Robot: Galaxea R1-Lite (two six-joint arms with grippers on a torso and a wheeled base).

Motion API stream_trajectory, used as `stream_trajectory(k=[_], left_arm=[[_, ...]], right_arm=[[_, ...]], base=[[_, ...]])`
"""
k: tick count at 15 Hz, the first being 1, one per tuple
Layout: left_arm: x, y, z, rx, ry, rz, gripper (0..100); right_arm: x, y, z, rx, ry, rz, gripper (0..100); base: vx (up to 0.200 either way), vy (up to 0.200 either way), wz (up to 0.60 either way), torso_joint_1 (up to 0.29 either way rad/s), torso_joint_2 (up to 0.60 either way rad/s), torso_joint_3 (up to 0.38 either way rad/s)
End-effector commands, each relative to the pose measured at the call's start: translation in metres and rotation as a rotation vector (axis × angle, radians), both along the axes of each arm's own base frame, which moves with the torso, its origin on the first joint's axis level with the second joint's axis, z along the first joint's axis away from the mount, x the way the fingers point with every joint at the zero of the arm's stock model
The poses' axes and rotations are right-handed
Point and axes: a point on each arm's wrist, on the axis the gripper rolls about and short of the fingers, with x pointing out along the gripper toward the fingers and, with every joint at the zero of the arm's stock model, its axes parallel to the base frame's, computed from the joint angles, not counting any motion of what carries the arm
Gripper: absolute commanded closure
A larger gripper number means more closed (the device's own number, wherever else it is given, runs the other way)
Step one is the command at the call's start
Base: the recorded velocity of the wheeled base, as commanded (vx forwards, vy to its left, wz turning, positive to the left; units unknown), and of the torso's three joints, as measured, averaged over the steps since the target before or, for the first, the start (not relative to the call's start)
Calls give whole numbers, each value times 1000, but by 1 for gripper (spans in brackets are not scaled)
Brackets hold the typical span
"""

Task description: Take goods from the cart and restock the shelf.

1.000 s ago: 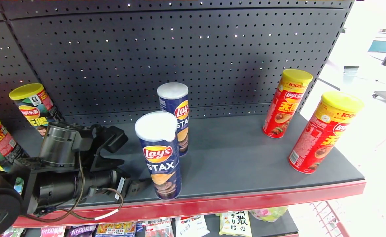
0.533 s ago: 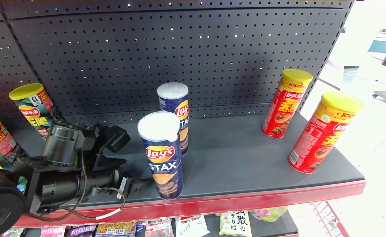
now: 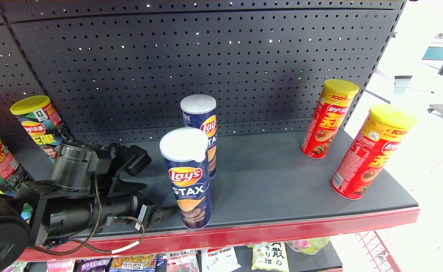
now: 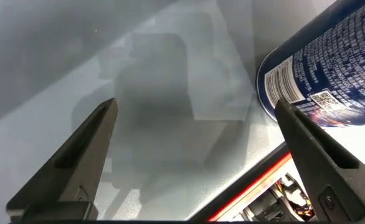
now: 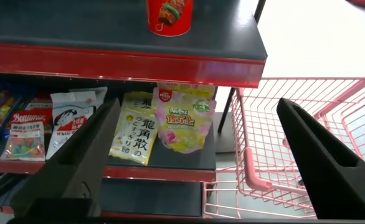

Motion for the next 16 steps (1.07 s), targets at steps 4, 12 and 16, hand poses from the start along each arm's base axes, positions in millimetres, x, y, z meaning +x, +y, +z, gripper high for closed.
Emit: stream_trajectory(k=[4, 12, 16], left_arm=[[-44, 22, 22, -28, -93, 24, 0], [-253, 121, 33, -88, -316, 340, 0], [-274, 121, -14, -84, -300, 499, 0]], right_arm=[[1, 0, 0, -6, 14, 3, 0], [9, 3, 4, -53, 101, 7, 0], [11, 5, 12, -65, 176, -172, 0]], base=[[0, 0, 0, 0, 0, 0], [0, 0, 0, 0, 0, 0], [0, 0, 0, 0, 0, 0]])
